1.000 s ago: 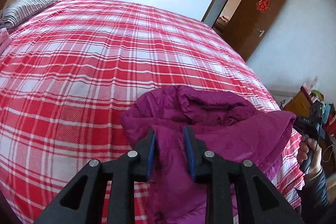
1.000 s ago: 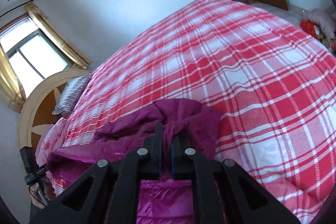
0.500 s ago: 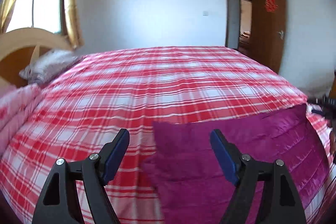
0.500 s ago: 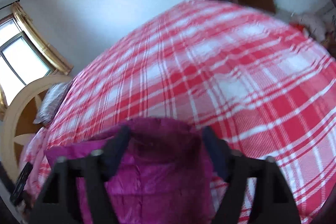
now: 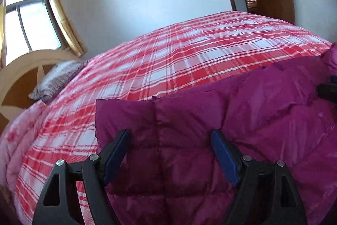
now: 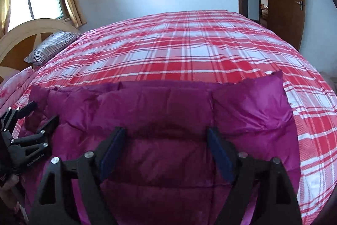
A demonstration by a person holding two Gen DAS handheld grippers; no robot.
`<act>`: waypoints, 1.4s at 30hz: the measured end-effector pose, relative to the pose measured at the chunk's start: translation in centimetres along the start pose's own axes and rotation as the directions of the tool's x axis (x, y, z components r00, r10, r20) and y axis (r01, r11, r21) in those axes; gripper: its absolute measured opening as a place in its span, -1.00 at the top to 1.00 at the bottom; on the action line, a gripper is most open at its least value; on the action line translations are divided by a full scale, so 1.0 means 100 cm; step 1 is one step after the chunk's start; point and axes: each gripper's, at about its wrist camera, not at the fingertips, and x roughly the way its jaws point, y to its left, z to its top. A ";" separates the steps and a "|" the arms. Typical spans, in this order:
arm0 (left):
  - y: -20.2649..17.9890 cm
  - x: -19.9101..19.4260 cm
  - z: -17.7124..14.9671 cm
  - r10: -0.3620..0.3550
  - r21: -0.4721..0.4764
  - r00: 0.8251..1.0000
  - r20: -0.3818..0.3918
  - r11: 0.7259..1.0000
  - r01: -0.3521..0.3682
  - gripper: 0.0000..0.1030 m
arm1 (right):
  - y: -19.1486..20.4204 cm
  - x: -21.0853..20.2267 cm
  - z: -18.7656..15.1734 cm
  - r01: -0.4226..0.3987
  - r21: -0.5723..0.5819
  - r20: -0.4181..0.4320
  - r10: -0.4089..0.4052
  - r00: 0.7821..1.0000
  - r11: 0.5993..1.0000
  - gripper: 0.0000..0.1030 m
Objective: Fold large clothes
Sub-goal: 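Press the folded jacket flat with both open tools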
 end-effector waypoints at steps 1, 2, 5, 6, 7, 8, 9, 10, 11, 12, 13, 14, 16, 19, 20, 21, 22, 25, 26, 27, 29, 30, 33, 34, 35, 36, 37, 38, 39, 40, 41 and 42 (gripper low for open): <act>0.005 0.007 0.000 -0.018 -0.028 1.000 -0.024 0.999 0.017 -0.59 | -0.004 0.004 0.002 -0.003 0.014 -0.008 0.003 1.000 1.000 -0.61; 0.006 0.013 -0.001 -0.034 -0.047 0.998 -0.044 0.998 0.032 -0.64 | -0.006 0.007 0.003 -0.009 0.026 -0.012 0.009 1.000 1.000 -0.60; 0.014 0.024 -0.004 -0.067 -0.108 0.995 -0.076 0.992 0.059 -0.72 | -0.008 0.015 0.004 -0.006 0.041 -0.035 0.008 0.999 0.999 -0.59; 0.014 0.026 -0.005 -0.075 -0.116 0.993 -0.086 0.991 0.065 -0.73 | -0.006 0.020 0.004 -0.003 0.043 -0.045 0.005 0.999 0.999 -0.59; 0.013 0.027 -0.006 -0.080 -0.120 0.992 -0.093 0.990 0.069 -0.74 | -0.006 0.022 0.003 0.003 0.041 -0.051 -0.001 0.999 0.999 -0.59; 0.011 0.027 -0.009 -0.082 -0.121 0.992 -0.097 0.990 0.070 -0.76 | -0.002 0.023 0.003 0.009 0.037 -0.053 -0.007 0.999 0.999 -0.59; 0.011 0.029 -0.009 -0.080 -0.124 0.991 -0.105 0.990 0.067 -0.78 | -0.001 0.023 0.003 0.013 0.035 -0.056 -0.011 0.998 0.999 -0.60; 0.011 0.030 -0.010 -0.082 -0.128 0.990 -0.111 0.990 0.068 -0.79 | -0.001 0.025 0.002 0.015 0.034 -0.060 -0.013 0.998 0.999 -0.60; 0.011 0.032 -0.010 -0.085 -0.131 0.989 -0.117 0.989 0.070 -0.81 | -0.001 0.025 0.002 0.014 0.036 -0.062 -0.012 0.998 0.999 -0.60; 0.012 0.033 -0.010 -0.087 -0.133 0.989 -0.122 0.989 0.070 -0.81 | -0.002 0.026 0.001 0.011 0.040 -0.066 -0.008 0.998 0.999 -0.60; 0.012 0.034 -0.010 -0.087 -0.135 0.988 -0.128 0.988 0.069 -0.83 | -0.002 0.027 0.001 0.007 0.045 -0.068 -0.004 0.998 0.999 -0.60; 0.012 0.035 -0.010 -0.084 -0.136 0.988 -0.133 0.989 0.065 -0.85 | -0.004 0.029 0.001 0.004 0.049 -0.071 0.000 0.997 0.999 -0.60; 0.011 0.037 -0.011 -0.082 -0.134 0.987 -0.140 0.989 0.063 -0.85 | -0.006 0.031 0.001 0.001 0.056 -0.079 0.003 0.997 0.998 -0.60; 0.011 0.038 -0.011 -0.082 -0.134 0.985 -0.149 0.989 0.062 -0.87 | -0.004 0.035 0.001 0.016 0.049 -0.090 -0.011 0.996 0.999 -0.61; 0.012 0.039 -0.012 -0.085 -0.136 0.985 -0.152 0.989 0.064 -0.88 | -0.003 0.037 0.002 0.021 0.046 -0.094 -0.016 0.995 0.999 -0.62; 0.012 0.040 -0.012 -0.087 -0.138 0.984 -0.157 0.988 0.065 -0.88 | -0.003 0.038 0.002 0.024 0.044 -0.098 -0.019 0.995 0.999 -0.63; 0.012 0.041 -0.012 -0.087 -0.139 0.983 -0.163 0.988 0.065 -0.90 | -0.002 0.040 0.002 0.028 0.041 -0.103 -0.023 0.994 0.999 -0.64; 0.012 0.043 -0.012 -0.092 -0.142 0.981 -0.173 0.988 0.068 -0.91 | 0.000 0.043 0.002 0.047 0.026 -0.117 -0.043 0.992 0.999 -0.66; 0.013 0.044 -0.012 -0.093 -0.144 0.980 -0.175 0.987 0.068 -0.91 | 0.001 0.044 0.002 0.054 0.019 -0.121 -0.051 0.991 0.998 -0.66; 0.013 0.044 -0.012 -0.094 -0.145 0.980 -0.176 0.987 0.069 -0.91 | 0.003 0.045 0.002 0.063 0.011 -0.125 -0.061 0.990 0.998 -0.66; 0.013 0.044 -0.012 -0.094 -0.147 0.980 -0.178 0.987 0.068 -0.92 | 0.003 0.046 0.002 0.072 0.001 -0.130 -0.071 0.989 0.997 -0.67; 0.013 0.044 -0.012 -0.094 -0.147 0.979 -0.179 0.987 0.068 -0.92 | 0.004 0.047 0.002 0.077 -0.005 -0.132 -0.077 0.988 0.997 -0.68; 0.013 0.046 -0.012 -0.095 -0.148 0.978 -0.185 0.987 0.068 -0.93 | 0.005 0.049 0.002 0.086 -0.019 -0.141 -0.088 0.986 0.996 -0.72; 0.013 0.047 -0.012 -0.096 -0.149 0.977 -0.188 0.986 0.068 -0.94 | 0.006 0.050 0.002 0.089 -0.025 -0.145 -0.092 0.985 0.996 -0.74; 0.013 0.048 -0.012 -0.098 -0.151 0.977 -0.191 0.986 0.069 -0.95 | 0.007 0.051 0.002 0.092 -0.029 -0.147 -0.095 0.985 0.995 -0.74; 0.014 0.048 -0.012 -0.098 -0.152 0.976 -0.193 0.986 0.069 -0.95 | 0.007 0.052 0.002 0.094 -0.032 -0.149 -0.098 0.984 0.995 -0.75; 0.014 0.048 -0.013 -0.097 -0.152 0.976 -0.194 0.986 0.068 -0.96 | 0.007 0.053 0.002 0.096 -0.036 -0.151 -0.101 0.983 0.995 -0.76; 0.013 0.048 -0.013 -0.096 -0.151 0.976 -0.194 0.986 0.066 -0.96 | 0.008 0.053 0.002 0.098 -0.038 -0.152 -0.103 0.983 0.994 -0.76; 0.013 0.048 -0.013 -0.094 -0.150 0.976 -0.194 0.986 0.065 -0.96 | 0.008 0.053 0.002 0.100 -0.039 -0.152 -0.105 0.983 0.994 -0.76; 0.013 0.048 -0.013 -0.094 -0.150 0.976 -0.194 0.986 0.065 -0.96 | 0.008 0.053 0.001 0.102 -0.041 -0.152 -0.107 0.983 0.994 -0.76; 0.013 0.048 -0.013 -0.094 -0.150 0.976 -0.194 0.986 0.065 -0.96 | 0.009 0.053 0.001 0.106 -0.044 -0.151 -0.112 0.982 0.993 -0.76; 0.013 0.048 -0.013 -0.094 -0.150 0.977 -0.194 0.987 0.065 -0.96 | 0.009 0.053 0.001 0.110 -0.047 -0.152 -0.116 0.982 0.993 -0.76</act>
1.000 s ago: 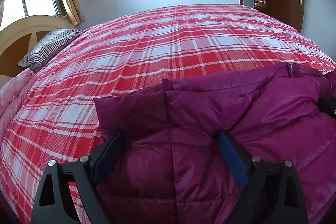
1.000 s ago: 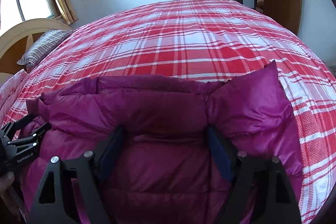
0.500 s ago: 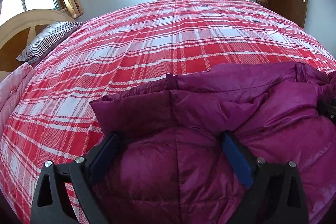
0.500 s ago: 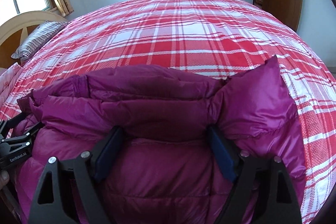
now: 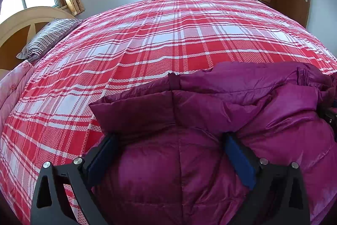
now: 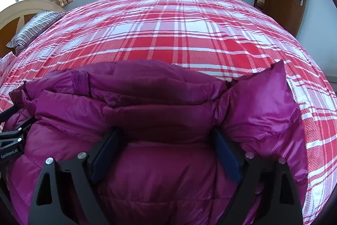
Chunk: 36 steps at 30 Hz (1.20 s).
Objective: Fold large clothes
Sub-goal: 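Press the folded jacket flat with both open tools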
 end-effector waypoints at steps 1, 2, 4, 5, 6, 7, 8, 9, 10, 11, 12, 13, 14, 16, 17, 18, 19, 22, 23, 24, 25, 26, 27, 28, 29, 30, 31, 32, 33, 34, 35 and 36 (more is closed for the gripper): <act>0.000 0.000 0.000 0.001 0.001 1.000 0.000 1.000 -0.001 -0.96 | 0.001 0.000 0.000 0.003 -0.001 0.000 -0.003 1.000 1.000 -0.76; 0.000 0.000 0.000 0.000 0.001 1.000 0.000 1.000 0.000 -0.96 | 0.001 0.000 0.000 0.007 -0.004 -0.001 -0.007 1.000 1.000 -0.76; 0.000 0.000 0.000 0.001 0.001 1.000 0.000 1.000 -0.001 -0.96 | 0.002 0.000 0.000 0.017 -0.009 -0.002 -0.017 1.000 1.000 -0.76; 0.000 0.000 0.000 0.001 0.001 1.000 0.000 1.000 -0.001 -0.97 | 0.003 0.001 0.000 0.023 -0.012 -0.003 -0.023 1.000 1.000 -0.76; 0.000 0.000 0.000 0.005 0.002 1.000 0.000 1.000 -0.005 -0.97 | 0.004 0.001 0.001 0.032 -0.019 -0.004 -0.033 0.999 0.999 -0.76; -0.001 0.000 0.000 0.013 0.005 1.000 0.002 1.000 -0.013 -0.98 | 0.006 0.001 0.002 0.043 -0.026 -0.011 -0.043 0.999 0.999 -0.76; -0.002 -0.001 0.000 0.021 0.013 1.000 0.006 1.000 -0.021 -0.98 | 0.007 0.000 0.004 0.048 -0.030 -0.021 -0.049 0.999 0.998 -0.76; -0.001 -0.001 0.000 0.017 0.013 1.000 0.005 1.000 -0.017 -0.98 | 0.007 -0.002 0.008 0.060 -0.029 -0.040 -0.061 0.997 0.998 -0.76; 0.002 -0.002 0.001 0.007 0.002 1.000 0.001 1.000 -0.007 -0.98 | 0.007 -0.007 0.011 0.084 -0.012 -0.053 -0.084 0.995 0.996 -0.74; 0.006 -0.004 0.002 0.002 -0.016 1.000 0.001 1.000 -0.002 -0.98 | 0.006 -0.016 0.013 0.107 0.029 -0.054 -0.105 0.993 0.994 -0.73; 0.010 -0.010 0.003 0.020 -0.034 1.000 0.014 0.999 -0.020 -0.98 | 0.006 -0.030 0.015 0.101 0.086 -0.016 -0.100 0.995 0.991 -0.73; 0.012 -0.017 0.004 0.043 -0.049 0.999 0.032 0.998 -0.042 -0.98 | 0.008 -0.041 0.015 0.083 0.109 0.023 -0.086 0.996 0.991 -0.74; 0.015 -0.029 0.006 0.060 -0.072 0.997 0.056 0.996 -0.056 -0.98 | 0.015 -0.050 0.015 0.077 0.106 0.058 -0.084 0.995 0.991 -0.74; 0.017 -0.054 0.009 0.038 -0.125 0.993 0.112 0.992 -0.024 -0.98 | 0.032 -0.060 0.011 0.069 0.071 0.103 -0.076 0.992 0.995 -0.75; 0.014 -0.064 0.011 0.030 -0.134 0.990 0.134 0.991 -0.011 -0.98 | 0.040 -0.059 0.007 0.069 0.048 0.114 -0.074 0.991 0.996 -0.75; 0.007 -0.072 0.013 0.030 -0.129 0.988 0.150 0.992 -0.011 -0.98 | 0.044 -0.054 0.003 0.087 0.032 0.117 -0.090 0.989 0.996 -0.75; -0.002 -0.075 0.015 0.033 -0.109 0.988 0.153 0.994 -0.016 -0.98 | 0.046 -0.050 0.002 0.103 0.027 0.119 -0.105 0.987 0.994 -0.75; -0.030 -0.062 0.016 0.067 -0.046 0.989 0.131 0.997 -0.062 -0.98 | 0.038 -0.028 -0.004 0.111 0.078 0.058 -0.115 0.992 0.991 -0.75; -0.037 -0.054 0.014 0.082 -0.024 0.991 0.107 0.997 -0.080 -0.98 | 0.036 -0.024 -0.004 0.115 0.089 0.056 -0.120 0.991 0.989 -0.75; -0.047 -0.041 0.011 0.109 0.011 0.991 0.077 0.994 -0.110 -0.98 | 0.034 -0.023 -0.005 0.118 0.094 0.055 -0.123 0.991 0.989 -0.77; -0.052 -0.031 0.008 0.126 0.033 0.990 0.059 0.991 -0.128 -0.98 | 0.035 -0.023 -0.005 0.118 0.097 0.056 -0.123 0.991 0.988 -0.77; -0.054 -0.027 0.006 0.123 0.034 0.991 0.053 0.992 -0.125 -0.98 | 0.035 -0.024 -0.005 0.115 0.100 0.056 -0.121 0.991 0.988 -0.78; -0.054 -0.025 0.005 0.122 0.026 0.991 0.046 0.992 -0.123 -0.98 | 0.033 -0.023 -0.005 0.112 0.109 0.054 -0.118 0.992 0.988 -0.78; -0.053 -0.023 0.005 0.125 0.018 0.991 0.044 0.992 -0.126 -0.98 | 0.033 -0.021 -0.006 0.113 0.113 0.052 -0.119 0.992 0.987 -0.80; -0.054 -0.022 0.004 0.131 0.021 0.990 0.045 0.991 -0.132 -0.98 | 0.033 -0.020 -0.007 0.117 0.111 0.046 -0.123 0.991 0.987 -0.81; -0.055 -0.021 0.004 0.136 0.028 0.990 0.043 0.990 -0.138 -0.98 | 0.035 -0.017 -0.007 0.125 0.107 0.039 -0.130 0.991 0.986 -0.82; -0.056 -0.019 0.003 0.139 0.032 0.989 0.039 0.990 -0.140 -0.98 | 0.036 -0.016 -0.007 0.137 0.099 0.032 -0.140 0.990 0.986 -0.83; -0.056 -0.017 0.003 0.139 0.033 0.990 0.035 0.990 -0.140 -0.98 | 0.039 -0.014 -0.006 0.149 0.088 0.026 -0.152 0.988 0.985 -0.84; -0.056 -0.015 0.003 0.141 0.033 0.990 0.028 0.989 -0.142 -0.98 | 0.041 -0.014 -0.007 0.158 0.080 0.020 -0.160 0.987 0.984 -0.85; -0.057 -0.013 0.003 0.144 0.034 0.989 0.023 0.989 -0.145 -0.98 | 0.042 -0.012 -0.007 0.164 0.077 0.014 -0.165 0.986 0.984 -0.85; -0.058 -0.012 0.004 0.146 0.035 0.989 0.020 0.989 -0.147 -0.98 | 0.042 -0.011 -0.007 0.169 0.074 0.007 -0.170 0.985 0.983 -0.85; -0.058 -0.011 0.004 0.149 0.036 0.989 0.018 0.988 -0.150 -0.98 | 0.042 -0.010 -0.007 0.172 0.073 0.002 -0.172 0.985 0.982 -0.86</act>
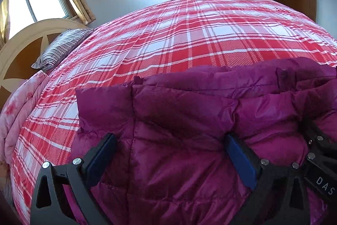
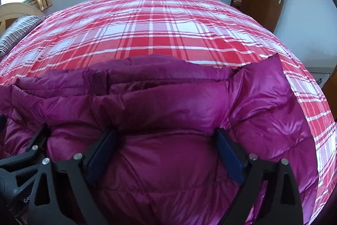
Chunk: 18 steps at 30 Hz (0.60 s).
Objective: Fold large clothes
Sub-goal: 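Press the folded jacket flat with both open tools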
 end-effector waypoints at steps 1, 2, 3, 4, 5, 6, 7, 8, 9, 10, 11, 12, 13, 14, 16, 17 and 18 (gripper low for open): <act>-0.001 0.001 0.000 0.002 0.000 1.000 -0.001 1.000 -0.002 -0.98 | 0.000 0.001 0.000 0.002 -0.001 -0.005 -0.002 1.000 1.000 -0.86; -0.001 0.001 0.000 0.004 0.000 1.000 -0.002 1.000 -0.004 -0.98 | -0.001 0.002 0.000 0.002 -0.001 -0.007 -0.002 1.000 1.000 -0.87; -0.002 0.001 0.000 0.007 0.000 1.000 -0.003 1.000 -0.007 -0.98 | -0.001 0.003 0.000 0.003 -0.001 -0.009 -0.003 1.000 1.000 -0.88; -0.002 0.002 -0.001 0.010 0.001 1.000 -0.003 1.000 -0.010 -0.98 | -0.001 0.004 0.000 0.004 -0.001 -0.011 -0.004 1.000 1.000 -0.88; -0.002 0.002 -0.001 0.013 0.001 1.000 -0.003 1.000 -0.013 -0.98 | -0.001 0.004 0.000 0.007 -0.002 -0.012 -0.007 1.000 1.000 -0.88; -0.002 0.002 -0.001 0.014 0.000 1.000 -0.003 1.000 -0.014 -0.98 | -0.001 0.005 0.001 0.009 -0.002 -0.014 -0.009 1.000 1.000 -0.89; -0.002 0.002 -0.001 0.014 -0.001 1.000 -0.003 1.000 -0.014 -0.98 | -0.001 0.006 0.001 0.010 -0.003 -0.015 -0.010 1.000 1.000 -0.89; -0.002 0.002 -0.001 0.013 -0.002 1.000 -0.003 1.000 -0.013 -0.98 | -0.001 0.006 0.001 0.012 -0.004 -0.015 -0.012 1.000 1.000 -0.89; -0.002 0.002 -0.002 0.014 -0.003 1.000 -0.002 1.000 -0.014 -0.98 | -0.001 0.006 0.001 0.014 -0.005 -0.015 -0.014 1.000 1.000 -0.89; -0.001 0.003 -0.002 0.014 -0.004 1.000 -0.002 1.000 -0.014 -0.98 | 0.000 0.006 0.001 0.014 -0.005 -0.014 -0.015 1.000 1.000 -0.89; -0.002 0.003 -0.001 0.014 -0.005 1.000 -0.002 1.000 -0.014 -0.98 | 0.000 0.006 0.000 0.016 -0.005 -0.013 -0.016 1.000 1.000 -0.89; -0.002 0.003 -0.001 0.013 -0.006 1.000 -0.002 1.000 -0.013 -0.98 | 0.001 0.007 0.001 0.016 -0.005 -0.013 -0.016 1.000 1.000 -0.89; -0.002 0.004 -0.001 0.013 -0.006 1.000 -0.003 1.000 -0.013 -0.98 | 0.001 0.007 0.001 0.018 -0.005 -0.013 -0.018 1.000 1.000 -0.90; -0.002 0.004 -0.001 0.015 -0.005 1.000 -0.004 1.000 -0.015 -0.98 | 0.001 0.007 0.001 0.019 -0.005 -0.012 -0.019 1.000 1.000 -0.90; -0.001 0.004 -0.001 0.013 -0.007 1.000 -0.005 1.000 -0.013 -0.98 | 0.001 0.007 0.001 0.023 -0.007 -0.011 -0.023 1.000 1.000 -0.90; -0.001 0.004 -0.001 0.012 -0.009 1.000 -0.005 1.000 -0.012 -0.98 | 0.002 0.007 0.001 0.024 -0.007 -0.011 -0.025 1.000 1.000 -0.90; -0.001 0.004 -0.001 0.009 -0.010 1.000 -0.006 1.000 -0.009 -0.98 | 0.001 0.008 0.002 0.025 -0.007 -0.011 -0.025 1.000 1.000 -0.90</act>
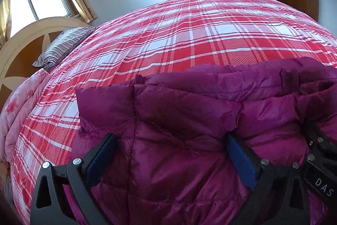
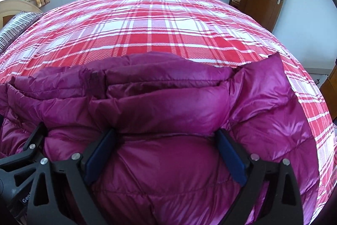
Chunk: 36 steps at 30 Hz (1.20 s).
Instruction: Fold large clothes
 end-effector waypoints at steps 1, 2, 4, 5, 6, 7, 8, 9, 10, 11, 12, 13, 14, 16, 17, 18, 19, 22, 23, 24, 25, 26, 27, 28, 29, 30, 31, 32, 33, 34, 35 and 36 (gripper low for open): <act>0.001 0.000 0.000 -0.004 -0.003 1.000 -0.003 1.000 0.004 -0.98 | 0.000 0.000 0.000 0.000 0.001 0.000 0.000 1.000 1.000 -0.90; 0.002 0.001 0.000 -0.013 -0.009 1.000 -0.007 1.000 0.013 -0.98 | 0.000 0.000 0.000 0.000 0.001 0.000 0.000 1.000 1.000 -0.90; 0.006 0.000 0.000 -0.033 -0.023 0.999 -0.008 0.999 0.033 -0.98 | 0.001 0.001 0.001 0.007 -0.003 -0.001 -0.007 1.000 1.000 -0.91; 0.009 -0.003 0.000 -0.058 -0.027 0.998 -0.012 0.998 0.057 -0.98 | 0.002 0.001 0.000 0.010 -0.005 0.000 -0.010 1.000 1.000 -0.91; 0.013 -0.006 0.000 -0.087 -0.031 0.996 -0.019 0.996 0.086 -0.98 | 0.002 0.001 0.000 0.013 -0.008 0.000 -0.013 1.000 1.000 -0.92; 0.021 -0.013 -0.001 -0.113 -0.044 0.993 -0.020 0.993 0.112 -0.98 | 0.003 0.001 0.000 0.016 -0.011 0.002 -0.016 1.000 1.000 -0.92; 0.031 -0.026 -0.004 -0.135 -0.060 0.991 -0.003 0.989 0.135 -0.98 | 0.002 0.001 0.000 0.018 -0.012 0.004 -0.018 1.000 1.000 -0.92; 0.042 -0.042 -0.008 -0.159 -0.069 0.987 0.036 0.984 0.162 -0.98 | 0.002 0.001 0.000 0.019 -0.012 0.005 -0.019 1.000 1.000 -0.92; 0.052 -0.055 -0.013 -0.169 -0.063 0.983 0.070 0.983 0.174 -0.98 | 0.002 0.002 0.000 0.018 -0.012 0.005 -0.018 1.000 1.000 -0.92; 0.063 -0.068 -0.020 -0.170 -0.054 0.980 0.103 0.983 0.176 -0.98 | 0.002 0.001 0.000 0.018 -0.011 0.006 -0.018 1.000 1.000 -0.92; 0.077 -0.078 -0.030 -0.173 -0.052 0.977 0.124 0.982 0.181 -0.98 | 0.002 0.001 -0.001 0.019 -0.011 0.007 -0.019 1.000 1.000 -0.92; 0.092 -0.083 -0.040 -0.178 -0.061 0.975 0.132 0.980 0.187 -0.98 | 0.002 0.001 -0.001 0.019 -0.011 0.008 -0.019 1.000 1.000 -0.92; 0.103 -0.084 -0.049 -0.174 -0.076 0.976 0.130 0.980 0.185 -0.98 | 0.002 0.001 -0.001 0.019 -0.011 0.008 -0.019 1.000 1.000 -0.92; 0.131 -0.078 -0.072 -0.184 -0.129 0.978 0.094 0.972 0.195 -0.98 | 0.001 0.001 -0.001 0.014 -0.007 0.011 -0.014 1.000 1.000 -0.93; 0.141 -0.075 -0.081 -0.214 -0.156 0.973 0.085 0.962 0.225 -0.98 | 0.002 0.001 -0.001 0.016 -0.008 0.011 -0.016 1.000 1.000 -0.93; 0.147 -0.070 -0.087 -0.264 -0.181 0.962 0.074 0.945 0.273 -0.98 | 0.002 0.000 -0.001 0.020 -0.011 0.013 -0.020 1.000 1.000 -0.93; 0.153 -0.064 -0.096 -0.337 -0.216 0.940 0.052 0.915 0.340 -0.98 | 0.002 0.000 -0.001 0.022 -0.012 0.013 -0.022 1.000 1.000 -0.93; 0.165 -0.052 -0.115 -0.517 -0.339 0.854 0.057 0.794 0.504 -0.97 | 0.004 -0.001 -0.002 0.030 -0.016 0.017 -0.029 0.999 0.999 -0.92; 0.168 -0.050 -0.119 -0.535 -0.362 0.841 0.076 0.771 0.523 -0.97 | 0.004 -0.002 -0.002 0.030 -0.016 0.020 -0.030 0.999 0.999 -0.92; 0.169 -0.051 -0.121 -0.543 -0.367 0.834 0.098 0.759 0.537 -0.97 | 0.004 -0.002 -0.002 0.029 -0.015 0.022 -0.029 0.999 0.999 -0.92; 0.171 -0.050 -0.122 -0.565 -0.377 0.817 0.115 0.737 0.562 -0.97 | 0.003 -0.003 -0.002 0.028 -0.014 0.024 -0.027 0.999 1.000 -0.92; 0.173 -0.048 -0.123 -0.577 -0.387 0.808 0.118 0.723 0.572 -0.97 | 0.003 -0.003 -0.003 0.027 -0.013 0.025 -0.027 0.999 1.000 -0.92; 0.173 -0.046 -0.124 -0.585 -0.392 0.802 0.119 0.715 0.579 -0.96 | 0.003 -0.004 -0.003 0.025 -0.012 0.028 -0.025 0.999 1.000 -0.93; 0.173 -0.045 -0.124 -0.591 -0.393 0.797 0.123 0.708 0.586 -0.93 | 0.003 -0.004 -0.003 0.025 -0.012 0.029 -0.025 0.999 1.000 -0.93; 0.172 -0.046 -0.124 -0.592 -0.389 0.796 0.127 0.708 0.589 -0.82 | 0.003 -0.004 -0.003 0.026 -0.012 0.030 -0.026 0.999 1.000 -0.93; 0.169 -0.047 -0.124 -0.591 -0.378 0.798 0.122 0.715 0.588 -0.69 | 0.003 -0.004 -0.003 0.026 -0.012 0.031 -0.026 0.999 1.000 -0.93; 0.169 -0.048 -0.123 -0.598 -0.371 0.793 0.121 0.713 0.594 -0.29 | 0.003 -0.004 -0.003 0.026 -0.012 0.031 -0.025 0.999 1.000 -0.93; 0.167 -0.046 -0.123 -0.636 -0.373 0.763 0.115 0.685 0.626 0.06 | 0.003 -0.004 -0.003 0.025 -0.012 0.032 -0.025 0.999 1.000 -0.93; 0.168 -0.043 -0.126 -0.665 -0.385 0.739 0.105 0.658 0.647 0.08 | 0.003 -0.005 -0.003 0.025 -0.012 0.032 -0.025 0.999 1.000 -0.93; 0.165 -0.043 -0.127 -0.660 -0.393 0.744 0.105 0.660 0.641 0.08 | 0.003 -0.005 -0.003 0.026 -0.012 0.032 -0.026 0.999 1.000 -0.93; 0.163 -0.043 -0.127 -0.652 -0.384 0.751 0.105 0.670 0.635 0.08 | 0.003 -0.005 -0.003 0.025 -0.011 0.034 -0.024 0.999 1.000 -0.93; 0.161 -0.044 -0.126 -0.643 -0.375 0.759 0.104 0.681 0.629 0.08 | 0.003 -0.006 -0.003 0.023 -0.009 0.035 -0.023 0.999 1.000 -0.93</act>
